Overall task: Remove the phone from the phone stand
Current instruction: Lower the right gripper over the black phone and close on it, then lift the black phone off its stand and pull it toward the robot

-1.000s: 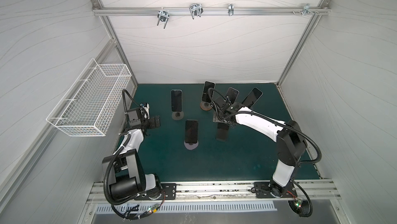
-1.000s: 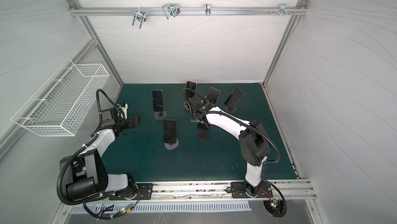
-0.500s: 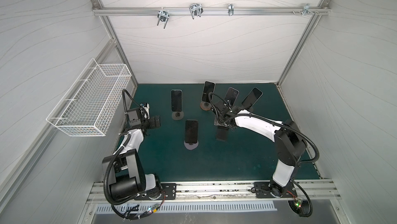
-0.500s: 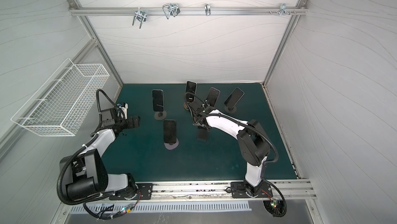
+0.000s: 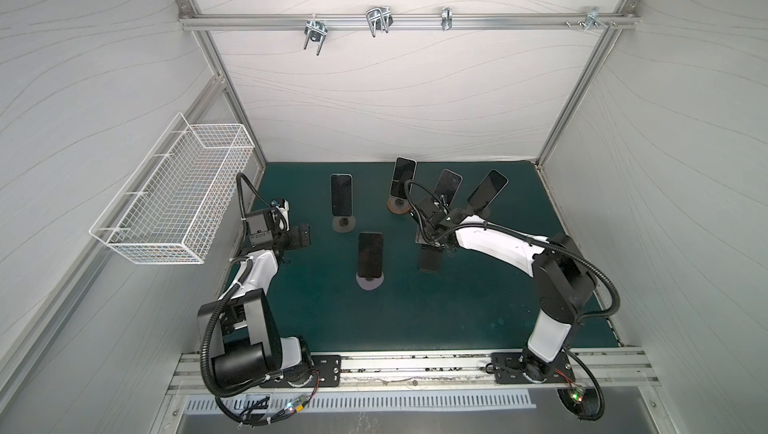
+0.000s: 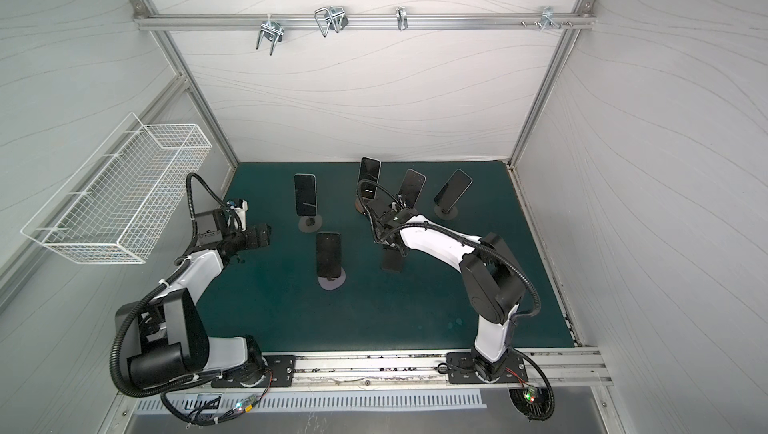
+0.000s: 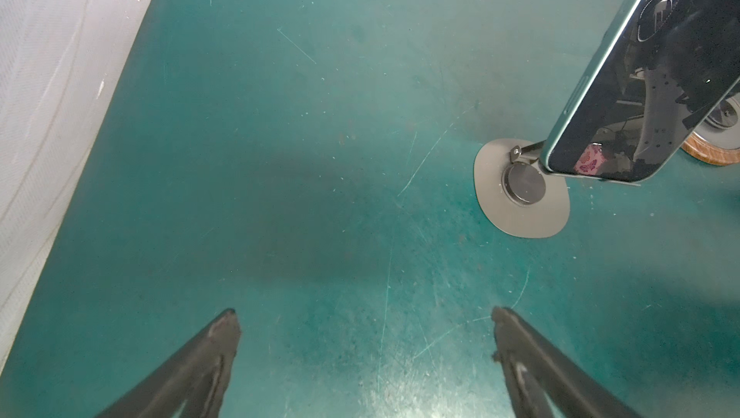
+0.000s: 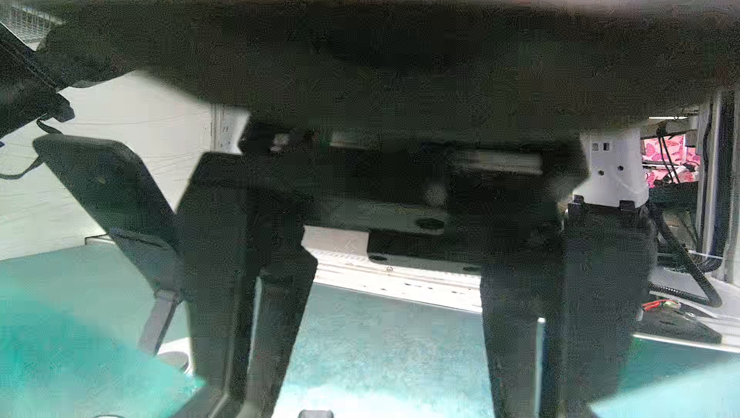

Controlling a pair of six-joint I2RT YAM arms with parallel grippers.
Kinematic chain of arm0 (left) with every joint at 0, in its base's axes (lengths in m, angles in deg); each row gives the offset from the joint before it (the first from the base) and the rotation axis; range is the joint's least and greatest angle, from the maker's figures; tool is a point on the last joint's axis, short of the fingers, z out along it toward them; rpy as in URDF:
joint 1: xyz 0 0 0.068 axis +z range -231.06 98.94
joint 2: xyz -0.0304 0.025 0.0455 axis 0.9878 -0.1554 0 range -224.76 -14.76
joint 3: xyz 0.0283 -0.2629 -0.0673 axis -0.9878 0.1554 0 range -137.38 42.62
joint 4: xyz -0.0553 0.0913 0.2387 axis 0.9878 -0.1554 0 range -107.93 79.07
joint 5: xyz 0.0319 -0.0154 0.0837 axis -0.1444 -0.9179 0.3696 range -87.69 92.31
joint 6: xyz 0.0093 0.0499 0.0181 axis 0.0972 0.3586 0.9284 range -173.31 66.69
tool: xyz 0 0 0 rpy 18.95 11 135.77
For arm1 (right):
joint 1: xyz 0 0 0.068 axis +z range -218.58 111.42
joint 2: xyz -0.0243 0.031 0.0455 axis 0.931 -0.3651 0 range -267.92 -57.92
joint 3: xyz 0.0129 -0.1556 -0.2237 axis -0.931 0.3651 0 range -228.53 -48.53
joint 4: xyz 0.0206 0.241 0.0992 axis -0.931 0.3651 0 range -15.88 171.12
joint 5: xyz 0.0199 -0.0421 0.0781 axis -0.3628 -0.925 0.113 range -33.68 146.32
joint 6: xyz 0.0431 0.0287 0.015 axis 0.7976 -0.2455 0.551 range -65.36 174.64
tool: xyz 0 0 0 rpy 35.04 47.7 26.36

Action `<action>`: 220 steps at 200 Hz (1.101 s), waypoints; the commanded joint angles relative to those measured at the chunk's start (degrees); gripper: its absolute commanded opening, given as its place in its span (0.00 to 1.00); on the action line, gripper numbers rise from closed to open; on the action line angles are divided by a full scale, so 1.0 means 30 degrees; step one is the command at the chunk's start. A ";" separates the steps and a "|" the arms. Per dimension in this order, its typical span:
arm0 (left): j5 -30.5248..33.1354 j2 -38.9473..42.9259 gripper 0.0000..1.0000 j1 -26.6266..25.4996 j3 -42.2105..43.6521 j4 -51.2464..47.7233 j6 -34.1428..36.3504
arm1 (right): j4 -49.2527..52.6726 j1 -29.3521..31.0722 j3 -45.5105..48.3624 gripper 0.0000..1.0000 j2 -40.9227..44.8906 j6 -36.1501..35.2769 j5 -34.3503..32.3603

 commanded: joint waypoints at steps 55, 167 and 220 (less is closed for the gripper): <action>-0.0183 0.0072 1.00 0.0101 -0.0296 0.0439 0.0309 | -0.2020 0.0445 0.0994 0.60 0.2858 -0.2131 -0.0312; -0.0212 0.0088 0.99 0.0125 -0.0267 0.0407 0.0318 | -0.1519 0.0544 -0.0242 0.56 0.5084 -0.5194 0.2095; -0.0216 -0.0122 0.98 0.0125 -0.0496 0.0153 0.0340 | -0.1003 0.0800 -0.0188 0.55 0.6396 -0.7389 0.5369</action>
